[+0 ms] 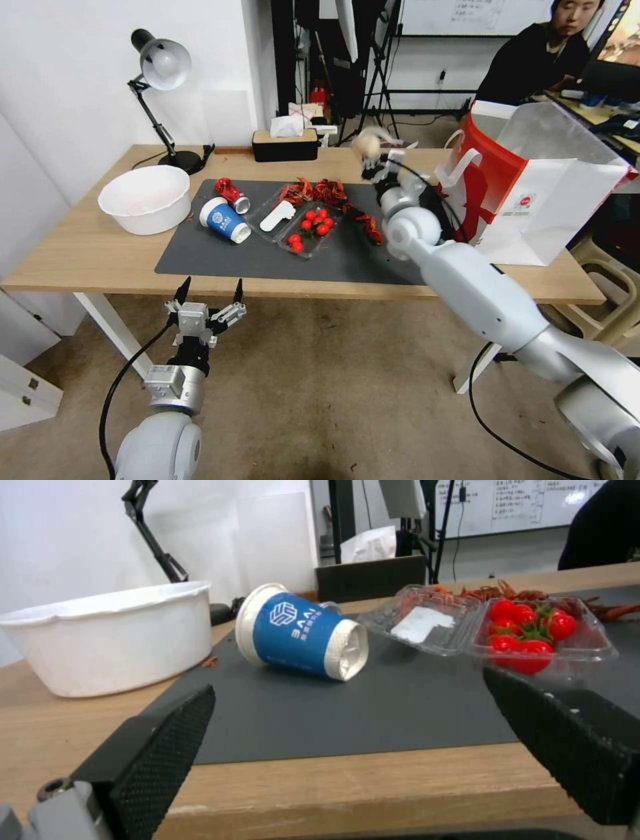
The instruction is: Pick up the trash from the table and place it into the takeout bag.
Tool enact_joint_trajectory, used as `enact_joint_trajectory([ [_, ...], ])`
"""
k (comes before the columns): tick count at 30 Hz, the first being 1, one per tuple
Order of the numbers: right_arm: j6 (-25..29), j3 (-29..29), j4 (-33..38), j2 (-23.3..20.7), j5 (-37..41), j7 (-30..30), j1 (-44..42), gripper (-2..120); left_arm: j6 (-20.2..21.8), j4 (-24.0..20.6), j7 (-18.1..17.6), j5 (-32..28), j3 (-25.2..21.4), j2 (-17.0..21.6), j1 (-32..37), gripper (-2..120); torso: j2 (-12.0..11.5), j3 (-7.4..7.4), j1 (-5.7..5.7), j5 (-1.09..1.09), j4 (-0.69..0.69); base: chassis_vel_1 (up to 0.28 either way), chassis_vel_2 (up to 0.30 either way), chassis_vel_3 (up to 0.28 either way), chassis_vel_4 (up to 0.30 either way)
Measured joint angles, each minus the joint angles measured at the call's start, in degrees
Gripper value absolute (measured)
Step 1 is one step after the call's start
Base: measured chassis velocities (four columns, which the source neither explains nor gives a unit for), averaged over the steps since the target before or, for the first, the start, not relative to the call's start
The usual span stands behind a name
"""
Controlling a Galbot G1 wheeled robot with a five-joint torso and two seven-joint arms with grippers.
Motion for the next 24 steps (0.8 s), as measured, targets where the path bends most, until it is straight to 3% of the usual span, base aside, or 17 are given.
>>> enact_joint_trajectory([
  [10, -5.7, 10.2, 8.9, -7.5, -3.8, 6.7, 0.0, 7, 0.0, 0.1, 0.0, 1.1, 0.2, -0.2, 0.1, 100, 0.0, 0.00, 0.00, 0.01, -0.01, 0.000, 0.000, 0.000, 0.000],
  [13, -9.3, 14.9, 11.4, -11.8, -3.8, 9.2, -1.5, 7, -0.1, 0.2, 0.0, 1.2, 0.3, -0.3, 0.2, 100, 0.0, 0.00, 0.00, 0.02, -0.02, 0.000, 0.000, 0.000, 0.000],
  [18, -12.0, 18.5, 13.0, -13.9, -2.4, 11.9, -3.6, 7, -0.1, 0.3, 0.0, 1.4, 0.6, -0.3, 0.2, 100, 0.0, 0.00, 0.00, 0.01, -0.01, 0.000, 0.000, 0.000, 0.000],
  [21, -17.5, 21.6, 15.8, -15.3, 1.2, 16.9, -6.3, 7, -0.1, 0.4, 0.0, 2.0, 1.0, -0.5, 0.2, 100, 0.0, 0.00, 0.00, 0.00, -0.01, 0.000, 0.000, 0.000, 0.000],
  [24, -19.5, 22.9, 16.8, -15.5, 2.7, 18.9, -7.3, 7, -0.1, 0.5, 0.0, 2.2, 1.3, -0.6, 0.2, 100, 0.0, -0.01, -0.01, -0.01, -0.01, 0.000, 0.000, 0.000, 0.000],
])
